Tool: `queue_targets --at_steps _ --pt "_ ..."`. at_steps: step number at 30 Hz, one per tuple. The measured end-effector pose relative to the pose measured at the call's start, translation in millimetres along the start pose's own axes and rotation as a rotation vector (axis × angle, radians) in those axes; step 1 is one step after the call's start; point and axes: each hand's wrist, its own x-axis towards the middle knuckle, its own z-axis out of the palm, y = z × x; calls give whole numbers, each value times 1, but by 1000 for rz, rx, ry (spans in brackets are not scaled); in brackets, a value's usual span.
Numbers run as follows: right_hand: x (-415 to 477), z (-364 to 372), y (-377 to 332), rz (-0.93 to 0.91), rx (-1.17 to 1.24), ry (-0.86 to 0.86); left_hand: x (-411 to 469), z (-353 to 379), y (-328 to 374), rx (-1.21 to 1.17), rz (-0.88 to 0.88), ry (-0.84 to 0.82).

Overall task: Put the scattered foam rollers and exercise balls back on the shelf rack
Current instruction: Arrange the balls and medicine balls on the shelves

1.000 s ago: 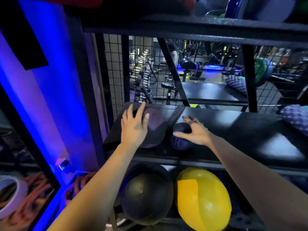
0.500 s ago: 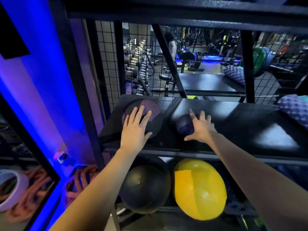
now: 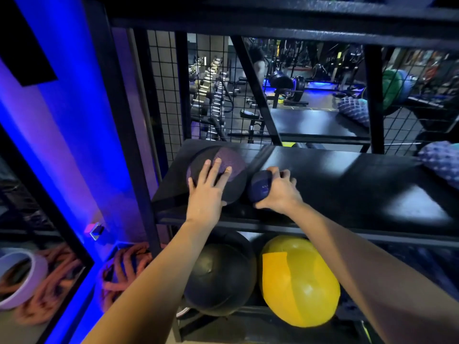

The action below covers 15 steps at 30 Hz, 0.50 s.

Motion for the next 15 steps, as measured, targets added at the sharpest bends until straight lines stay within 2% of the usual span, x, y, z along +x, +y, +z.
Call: queue_targets --at_steps 7,10,15 --pt "3 11 -26 -84 -201 -93 -8 -1 -31 -70 -100 146" --pt "4 6 -32 -77 -237 -132 -12 0 -23 -34 -63 102" --pt "4 0 -27 -56 -123 -171 -17 -4 -11 26 -61 45"
